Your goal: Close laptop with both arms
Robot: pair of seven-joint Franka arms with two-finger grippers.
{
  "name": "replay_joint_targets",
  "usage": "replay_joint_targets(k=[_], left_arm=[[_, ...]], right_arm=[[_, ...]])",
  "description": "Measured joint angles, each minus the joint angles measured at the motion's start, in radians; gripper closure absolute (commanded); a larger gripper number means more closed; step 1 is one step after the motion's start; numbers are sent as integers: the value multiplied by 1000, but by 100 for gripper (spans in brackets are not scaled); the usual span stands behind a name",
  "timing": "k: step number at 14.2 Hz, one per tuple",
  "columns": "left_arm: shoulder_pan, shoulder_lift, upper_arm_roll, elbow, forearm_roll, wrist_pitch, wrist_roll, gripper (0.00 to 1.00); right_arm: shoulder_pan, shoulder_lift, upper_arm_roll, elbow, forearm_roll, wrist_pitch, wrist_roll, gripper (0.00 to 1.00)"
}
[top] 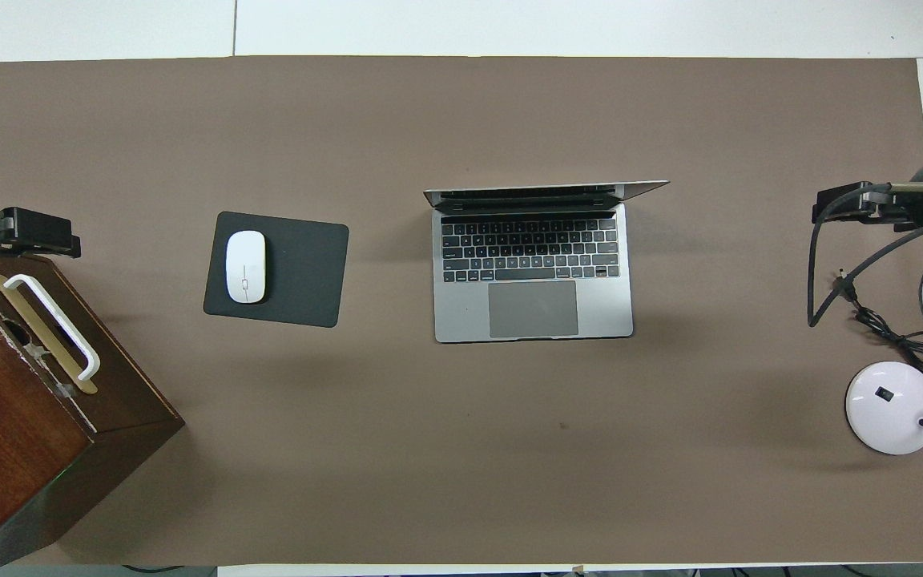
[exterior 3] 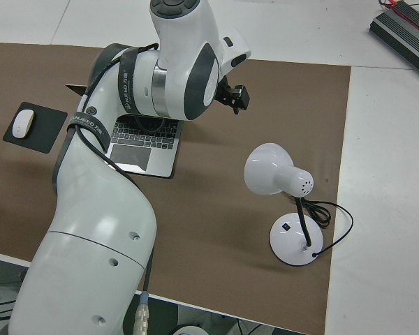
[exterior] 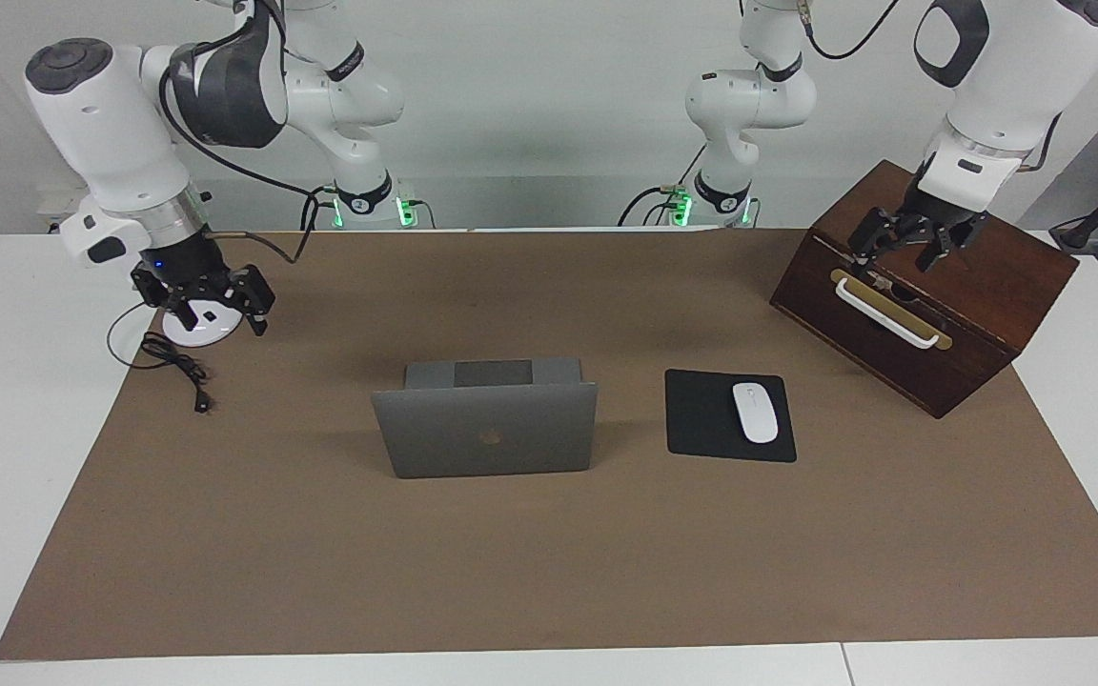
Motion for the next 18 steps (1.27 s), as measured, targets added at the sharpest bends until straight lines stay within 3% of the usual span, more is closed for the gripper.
replay_joint_targets(k=[2,4,5,12,14,16,18], left_arm=[[0,-1,1,0,0,1,-2,39],[1,-3,2,0,0,1,-7,88],[1,-4,3,0,0,1,-7,100],[2,-4,7,0,0,24,-33,100],[2,-4,7,0,0,36,-46,100],[2,-4,8,0,-1,54,-47,100],[2,-4,8,0,-8,81,-47,100]], right_arm=[[-1,0,0,0,0,0,0,0],[-1,0,0,0,0,0,0,0],[-1,0,0,0,0,0,0,0],[-1,0,0,3,0,1,0,0],[-1,0,0,5,0,5,0,10],[-1,0,0,10,0,11,-12,61],[-2,0,0,17,0,15,-27,100]])
